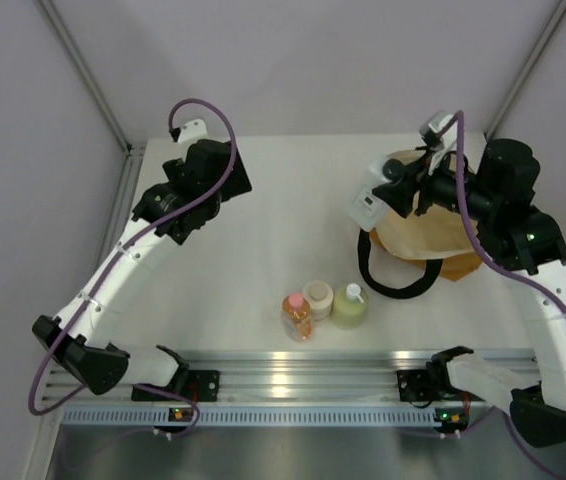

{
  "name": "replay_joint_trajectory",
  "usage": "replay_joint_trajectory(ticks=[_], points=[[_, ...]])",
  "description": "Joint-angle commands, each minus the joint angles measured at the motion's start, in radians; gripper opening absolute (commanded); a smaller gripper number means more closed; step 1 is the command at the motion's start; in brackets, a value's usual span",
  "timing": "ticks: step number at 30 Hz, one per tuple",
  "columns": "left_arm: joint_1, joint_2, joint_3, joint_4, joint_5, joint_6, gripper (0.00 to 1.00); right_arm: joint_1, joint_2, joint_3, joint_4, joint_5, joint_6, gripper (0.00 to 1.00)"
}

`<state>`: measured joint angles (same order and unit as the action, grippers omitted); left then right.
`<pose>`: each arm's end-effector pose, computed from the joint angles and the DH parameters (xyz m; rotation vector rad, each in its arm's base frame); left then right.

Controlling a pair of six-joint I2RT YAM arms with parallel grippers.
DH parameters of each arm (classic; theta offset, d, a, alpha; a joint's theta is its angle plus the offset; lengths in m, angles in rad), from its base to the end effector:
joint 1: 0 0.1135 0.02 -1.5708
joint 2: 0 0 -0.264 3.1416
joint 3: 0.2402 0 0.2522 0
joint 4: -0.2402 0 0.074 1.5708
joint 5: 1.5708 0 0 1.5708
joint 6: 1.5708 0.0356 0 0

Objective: Take the personal care products out of the canvas bag

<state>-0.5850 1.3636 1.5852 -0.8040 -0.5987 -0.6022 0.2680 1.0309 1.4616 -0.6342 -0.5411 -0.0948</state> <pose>0.2427 -0.1367 0.4273 -0.3525 2.0131 -0.0918 0.1728 0.0665 0.4756 -0.7007 1.6407 0.6034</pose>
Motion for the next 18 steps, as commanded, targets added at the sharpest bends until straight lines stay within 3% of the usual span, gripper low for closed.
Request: replay_joint_trajectory(ticks=[1, 6, 18], points=[[0.014, -0.067, -0.056, -0.037, 0.001, 0.031, 0.98, 0.094, 0.024, 0.094, 0.176, -0.129, -0.095, 0.0], [0.016, -0.138, -0.117, -0.037, -0.013, 0.073, 0.98, 0.22, 0.084, 0.068, 0.176, -0.147, -0.221, 0.0], [0.017, -0.215, -0.146, -0.103, -0.07, 0.093, 0.98, 0.318, 0.222, -0.087, 0.286, -0.289, -0.385, 0.0]])
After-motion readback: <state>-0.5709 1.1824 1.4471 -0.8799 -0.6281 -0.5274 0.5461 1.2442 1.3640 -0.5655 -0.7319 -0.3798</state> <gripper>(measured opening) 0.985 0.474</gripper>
